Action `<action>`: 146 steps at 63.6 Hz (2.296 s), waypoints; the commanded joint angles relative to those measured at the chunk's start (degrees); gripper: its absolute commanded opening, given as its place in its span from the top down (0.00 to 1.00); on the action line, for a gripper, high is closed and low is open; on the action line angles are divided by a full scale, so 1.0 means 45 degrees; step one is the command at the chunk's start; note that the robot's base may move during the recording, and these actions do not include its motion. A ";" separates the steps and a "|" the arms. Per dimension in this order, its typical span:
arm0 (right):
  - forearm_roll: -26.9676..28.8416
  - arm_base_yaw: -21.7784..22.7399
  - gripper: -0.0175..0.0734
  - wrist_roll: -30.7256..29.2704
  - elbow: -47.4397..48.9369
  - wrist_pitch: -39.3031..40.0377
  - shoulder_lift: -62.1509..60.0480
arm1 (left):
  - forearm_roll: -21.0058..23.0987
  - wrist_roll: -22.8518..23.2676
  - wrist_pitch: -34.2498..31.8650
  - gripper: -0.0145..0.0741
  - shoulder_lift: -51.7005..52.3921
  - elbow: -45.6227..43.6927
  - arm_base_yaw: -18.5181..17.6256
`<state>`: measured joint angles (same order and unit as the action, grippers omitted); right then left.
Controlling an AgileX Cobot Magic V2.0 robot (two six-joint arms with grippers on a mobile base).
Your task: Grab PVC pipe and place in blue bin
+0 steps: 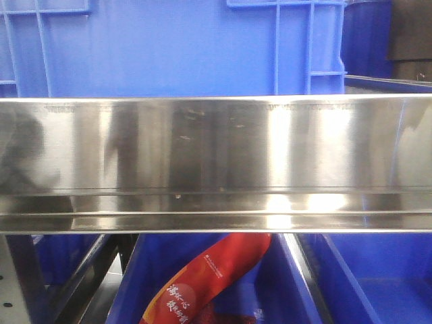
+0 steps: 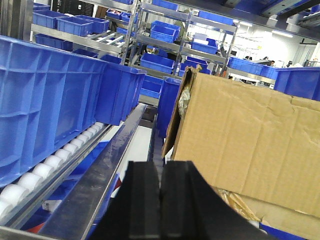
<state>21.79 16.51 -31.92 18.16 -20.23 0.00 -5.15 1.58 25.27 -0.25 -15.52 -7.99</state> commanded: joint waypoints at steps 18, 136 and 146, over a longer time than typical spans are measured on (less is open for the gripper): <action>-0.0066 0.0085 0.99 0.0032 -0.0015 0.0316 0.0000 | 0.0094 0.0078 -0.0193 0.96 0.0056 0.0010 0.0033; -0.0066 0.0085 0.99 0.0032 -0.0015 0.0316 0.0000 | 0.0951 0.0078 -0.4840 0.96 0.0056 0.3450 0.1896; -0.0066 0.0085 0.99 0.0032 -0.0015 0.0316 0.0000 | 0.0951 0.0078 -0.6004 0.96 0.0056 0.3450 0.1949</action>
<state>21.79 16.51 -31.92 18.16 -20.25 0.00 -1.10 1.58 2.89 -0.25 0.06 0.64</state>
